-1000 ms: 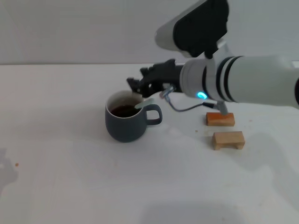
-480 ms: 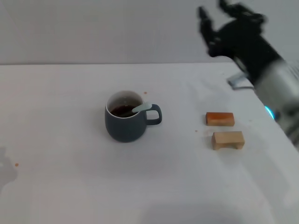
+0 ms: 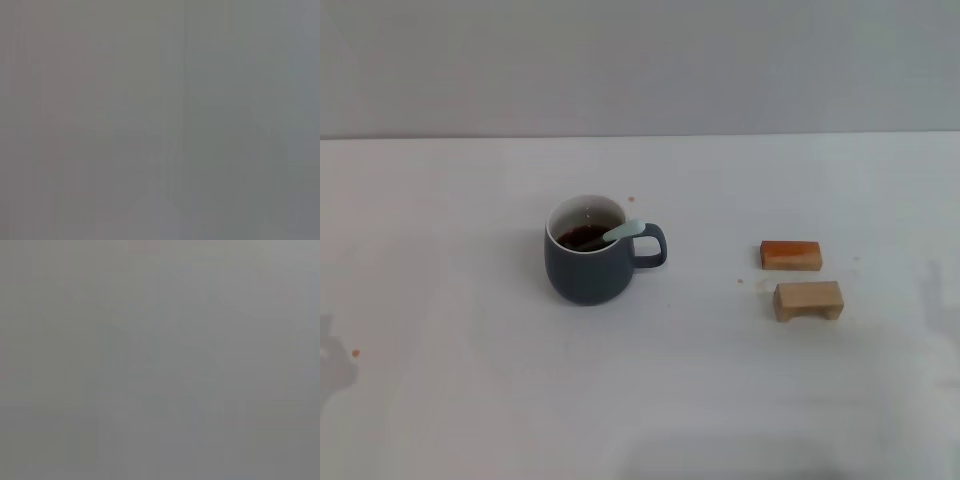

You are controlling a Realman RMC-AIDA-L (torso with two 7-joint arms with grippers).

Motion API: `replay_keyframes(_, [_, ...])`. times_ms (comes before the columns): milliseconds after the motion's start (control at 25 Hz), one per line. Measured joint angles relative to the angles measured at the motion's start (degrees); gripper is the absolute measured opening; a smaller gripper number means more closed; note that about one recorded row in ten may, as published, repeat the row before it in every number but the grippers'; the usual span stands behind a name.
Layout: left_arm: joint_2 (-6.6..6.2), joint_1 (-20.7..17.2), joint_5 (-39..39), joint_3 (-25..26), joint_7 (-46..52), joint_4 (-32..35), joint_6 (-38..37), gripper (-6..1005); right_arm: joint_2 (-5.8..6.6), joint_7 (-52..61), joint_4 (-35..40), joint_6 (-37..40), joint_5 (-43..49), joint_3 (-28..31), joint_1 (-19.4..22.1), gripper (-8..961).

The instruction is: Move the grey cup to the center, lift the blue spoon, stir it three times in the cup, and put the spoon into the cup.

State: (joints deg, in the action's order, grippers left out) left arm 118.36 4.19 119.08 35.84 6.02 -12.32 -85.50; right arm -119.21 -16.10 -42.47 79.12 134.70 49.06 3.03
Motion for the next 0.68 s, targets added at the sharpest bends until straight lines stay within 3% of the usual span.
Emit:
replay_keyframes(200, [0.01,0.1,0.1,-0.1,0.0,0.0,0.0,-2,-0.06,1.7,4.7,4.5,-4.2,-3.5,-0.2,522])
replay_keyframes(560, [0.12,1.4,0.1,-0.3,-0.8,0.4,0.0,-2,-0.19,6.8,9.4,8.5,-6.2,-4.3,-0.3,640])
replay_keyframes(680, [0.11,1.9,-0.3,0.1,-1.1,0.5,0.1,-2,-0.22,7.6,10.6,9.2,-6.4,-4.8,-0.8,640])
